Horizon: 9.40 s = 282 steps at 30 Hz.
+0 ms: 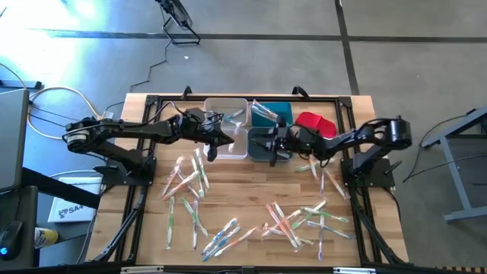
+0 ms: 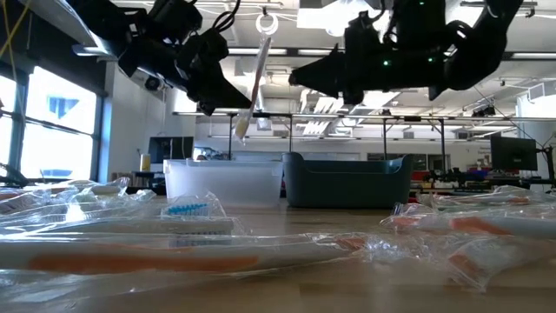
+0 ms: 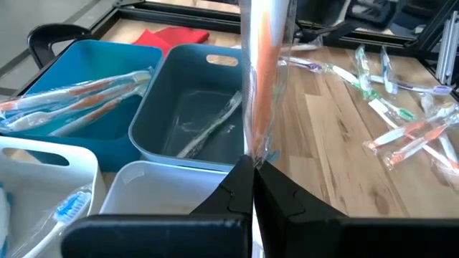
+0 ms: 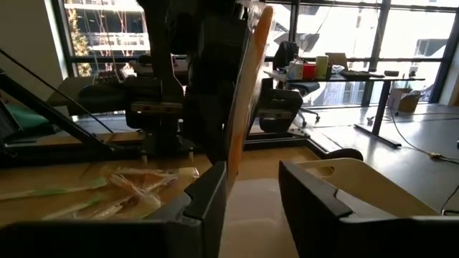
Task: Pick & Place Toothbrushes
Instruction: Put the orange toothbrush into the blue bin, then put the green toothbrush into the green bin
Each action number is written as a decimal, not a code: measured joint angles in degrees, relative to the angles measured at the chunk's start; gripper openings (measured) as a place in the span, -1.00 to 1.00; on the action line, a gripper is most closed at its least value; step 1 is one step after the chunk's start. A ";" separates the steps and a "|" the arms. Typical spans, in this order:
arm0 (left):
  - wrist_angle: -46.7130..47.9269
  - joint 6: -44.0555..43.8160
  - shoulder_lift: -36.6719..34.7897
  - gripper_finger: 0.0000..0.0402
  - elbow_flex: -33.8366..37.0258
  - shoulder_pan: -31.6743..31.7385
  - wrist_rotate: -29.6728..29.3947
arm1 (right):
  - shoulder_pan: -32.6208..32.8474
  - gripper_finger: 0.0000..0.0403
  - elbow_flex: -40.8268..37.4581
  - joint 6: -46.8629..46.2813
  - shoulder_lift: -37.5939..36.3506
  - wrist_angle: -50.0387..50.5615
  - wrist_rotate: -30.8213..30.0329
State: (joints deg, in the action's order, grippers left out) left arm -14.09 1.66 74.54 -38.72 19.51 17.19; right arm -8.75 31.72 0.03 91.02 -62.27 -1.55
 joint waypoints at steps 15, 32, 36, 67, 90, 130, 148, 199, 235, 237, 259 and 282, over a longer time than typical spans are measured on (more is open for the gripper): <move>0.07 -0.03 0.00 -1.00 0.00 -0.02 -0.02 | -0.01 -0.14 11.15 -2.17 7.94 1.13 0.39; -1.91 -0.05 0.02 -1.00 0.00 -0.02 0.11 | -0.01 -0.14 14.60 -1.79 7.92 5.78 3.01; -2.89 -0.13 0.02 -1.00 0.00 -0.02 0.28 | -0.01 -0.14 14.67 -1.79 7.92 5.52 3.00; -2.95 -0.01 0.02 -1.00 -0.02 -0.04 1.49 | -0.03 -0.52 14.67 -3.43 7.92 5.49 1.46; -2.95 -0.03 0.02 -1.00 0.00 -0.04 1.46 | -0.01 -0.53 14.67 -3.37 7.90 5.07 1.68; -1.88 -0.03 0.02 -1.00 0.00 -0.02 1.20 | -0.14 -0.94 19.11 -1.89 15.87 -0.58 1.82; -1.49 -0.03 0.00 -0.97 -0.02 -0.02 1.27 | -0.14 -0.94 19.13 -3.47 15.87 -0.53 1.63; 6.77 7.19 -9.76 -0.22 1.72 3.39 5.13 | -1.12 -0.94 19.13 2.10 8.42 15.55 -6.96; -5.05 -0.71 -34.42 -0.22 26.03 3.37 1.53 | -24.49 -0.94 19.13 9.19 0.71 52.47 -4.08; -5.67 -0.72 -34.42 -0.22 26.03 3.37 1.53 | -24.97 -0.94 19.13 9.23 0.81 54.23 -4.11; -5.53 -2.17 -34.40 -0.22 26.03 3.37 1.62 | -25.38 -0.34 19.13 11.55 0.05 59.07 -1.66; -5.46 -1.98 -34.38 -0.22 26.03 3.37 1.61 | -12.54 -0.70 19.13 5.27 -14.23 60.13 -1.25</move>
State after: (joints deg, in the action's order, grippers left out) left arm -19.55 -0.32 40.16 -12.69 22.87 18.80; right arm -21.28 50.85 5.29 76.79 -2.15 -2.80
